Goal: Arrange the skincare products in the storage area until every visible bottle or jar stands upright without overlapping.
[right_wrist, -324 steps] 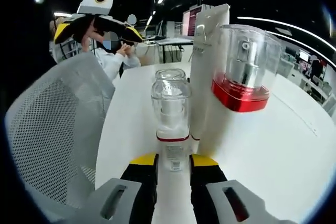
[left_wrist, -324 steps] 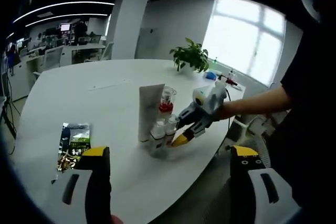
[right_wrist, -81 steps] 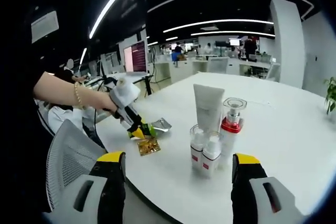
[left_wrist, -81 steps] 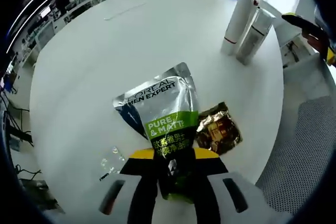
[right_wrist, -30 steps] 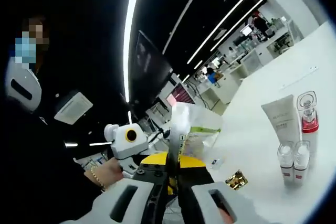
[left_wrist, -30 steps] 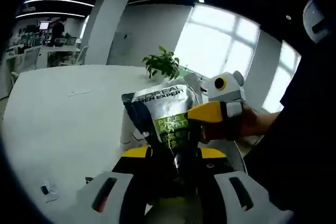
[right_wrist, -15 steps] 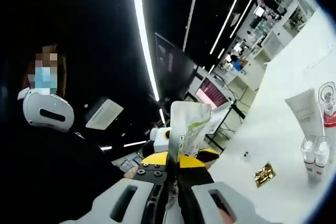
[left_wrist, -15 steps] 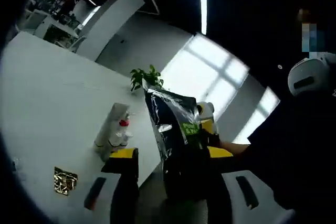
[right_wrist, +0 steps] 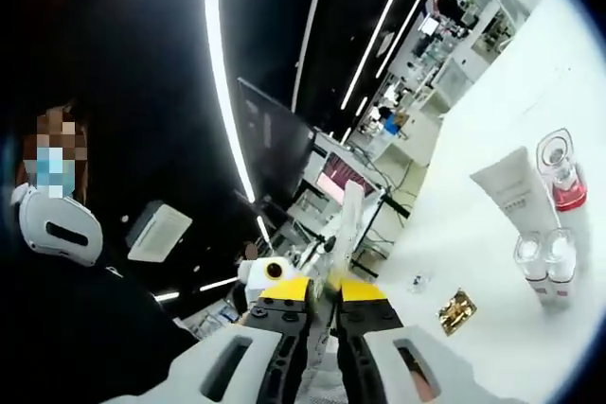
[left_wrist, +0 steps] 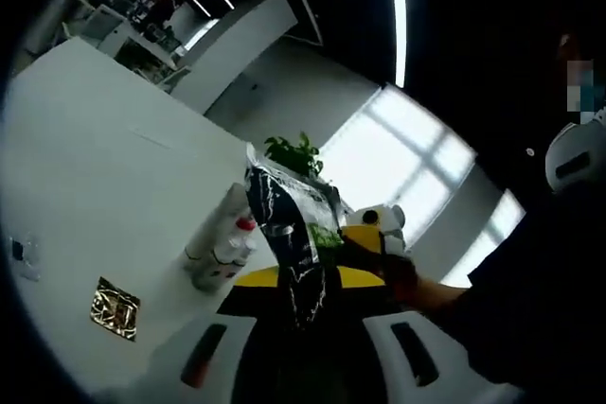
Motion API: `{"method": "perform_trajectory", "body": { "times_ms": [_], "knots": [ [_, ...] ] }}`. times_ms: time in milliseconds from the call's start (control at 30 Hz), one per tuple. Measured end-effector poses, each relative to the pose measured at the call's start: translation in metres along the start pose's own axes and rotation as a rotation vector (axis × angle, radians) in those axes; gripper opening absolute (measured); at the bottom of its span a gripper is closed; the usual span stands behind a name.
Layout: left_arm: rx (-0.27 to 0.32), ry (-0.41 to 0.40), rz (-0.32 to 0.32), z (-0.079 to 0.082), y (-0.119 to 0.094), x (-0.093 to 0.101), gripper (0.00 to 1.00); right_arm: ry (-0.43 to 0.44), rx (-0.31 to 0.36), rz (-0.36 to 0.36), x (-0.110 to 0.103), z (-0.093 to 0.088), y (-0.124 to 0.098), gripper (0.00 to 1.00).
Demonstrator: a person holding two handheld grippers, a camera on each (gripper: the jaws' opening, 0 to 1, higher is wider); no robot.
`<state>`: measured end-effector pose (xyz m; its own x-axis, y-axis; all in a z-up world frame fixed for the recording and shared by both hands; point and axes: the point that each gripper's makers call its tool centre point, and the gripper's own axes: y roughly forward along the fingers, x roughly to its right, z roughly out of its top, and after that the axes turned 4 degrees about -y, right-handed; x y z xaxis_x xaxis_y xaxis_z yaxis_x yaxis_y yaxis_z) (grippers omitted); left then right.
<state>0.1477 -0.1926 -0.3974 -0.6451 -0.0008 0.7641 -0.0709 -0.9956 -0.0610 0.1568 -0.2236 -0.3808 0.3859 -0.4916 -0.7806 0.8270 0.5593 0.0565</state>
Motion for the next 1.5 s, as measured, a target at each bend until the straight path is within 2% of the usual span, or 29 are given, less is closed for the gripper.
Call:
{"method": "perform_trajectory", "body": {
  "times_ms": [133, 233, 300, 367, 400, 467, 533, 567, 633, 700, 767, 833, 867, 1033, 1067, 1100, 1133, 1233, 1333, 1467, 1500],
  "knots": [
    [0.038, -0.005, 0.006, 0.002, 0.001, 0.001, 0.12, 0.018, -0.001, -0.006, 0.004, -0.007, -0.002, 0.13],
    [0.040, 0.002, 0.008, 0.003, 0.001, -0.001, 0.13, 0.040, 0.005, 0.011, 0.000, -0.006, -0.004, 0.09],
    [0.066, 0.010, 0.010, 0.008, -0.003, -0.004, 0.11, 0.046, 0.007, 0.009, 0.002, -0.002, -0.006, 0.07],
    [0.087, -0.055, -0.043, 0.014, -0.006, 0.002, 0.04, 0.048, -0.007, 0.015, 0.002, -0.003, -0.009, 0.06],
    [0.082, -0.092, -0.060, 0.015, -0.009, 0.002, 0.02, 0.083, -0.015, 0.048, -0.004, -0.003, -0.010, 0.05],
    [0.076, -0.070, -0.048, 0.014, -0.010, 0.000, 0.00, 0.082, -0.024, 0.053, -0.006, -0.004, -0.010, 0.05],
    [0.048, -0.050, -0.020, 0.010, -0.011, -0.004, 0.00, 0.042, -0.057, 0.002, 0.003, -0.008, -0.011, 0.05],
    [0.022, -0.024, 0.028, 0.006, -0.012, -0.011, 0.00, 0.045, -0.071, -0.019, 0.006, -0.010, -0.010, 0.05],
    [-0.011, -0.028, 0.080, -0.001, -0.012, -0.019, 0.00, 0.019, -0.089, -0.064, 0.013, -0.015, -0.009, 0.05],
    [-0.016, -0.057, 0.073, -0.004, -0.013, -0.021, 0.00, -0.003, -0.120, -0.154, 0.028, -0.021, -0.009, 0.02],
    [-0.012, -0.111, 0.050, -0.006, -0.015, -0.019, 0.00, -0.007, -0.146, -0.195, 0.037, -0.025, -0.010, 0.00],
    [-0.011, -0.120, 0.036, -0.008, -0.018, -0.018, 0.00, -0.010, -0.146, -0.187, 0.035, -0.026, -0.008, 0.00],
    [-0.009, -0.139, 0.008, -0.008, -0.018, -0.014, 0.00, -0.015, -0.151, -0.191, 0.035, -0.027, -0.008, 0.00],
    [0.005, -0.109, 0.036, -0.013, -0.022, -0.028, 0.00, 0.018, -0.162, -0.155, 0.030, -0.031, -0.007, 0.00],
    [-0.010, -0.116, 0.045, -0.016, -0.021, -0.031, 0.00, 0.029, -0.159, -0.144, 0.027, -0.031, -0.007, 0.00],
    [-0.041, -0.121, 0.059, -0.023, -0.021, -0.033, 0.01, 0.039, -0.161, -0.134, 0.026, -0.032, -0.006, 0.00],
    [-0.049, -0.091, 0.074, -0.025, -0.019, -0.037, 0.05, 0.045, -0.165, -0.137, 0.027, -0.033, -0.006, 0.00],
    [-0.060, -0.099, 0.058, -0.029, -0.016, -0.033, 0.14, 0.061, -0.173, -0.164, 0.037, -0.037, -0.008, 0.00],
    [-0.053, -0.105, 0.083, -0.030, -0.016, -0.041, 0.04, 0.156, -0.124, -0.151, 0.042, -0.033, -0.009, 0.00],
    [-0.073, -0.119, 0.103, -0.033, -0.012, -0.047, 0.07, 0.159, -0.130, -0.161, 0.046, -0.037, -0.008, 0.00],
    [-0.084, -0.122, 0.122, -0.035, -0.013, -0.050, 0.05, 0.161, -0.137, -0.170, 0.048, -0.039, -0.008, 0.00]
  ]
}}
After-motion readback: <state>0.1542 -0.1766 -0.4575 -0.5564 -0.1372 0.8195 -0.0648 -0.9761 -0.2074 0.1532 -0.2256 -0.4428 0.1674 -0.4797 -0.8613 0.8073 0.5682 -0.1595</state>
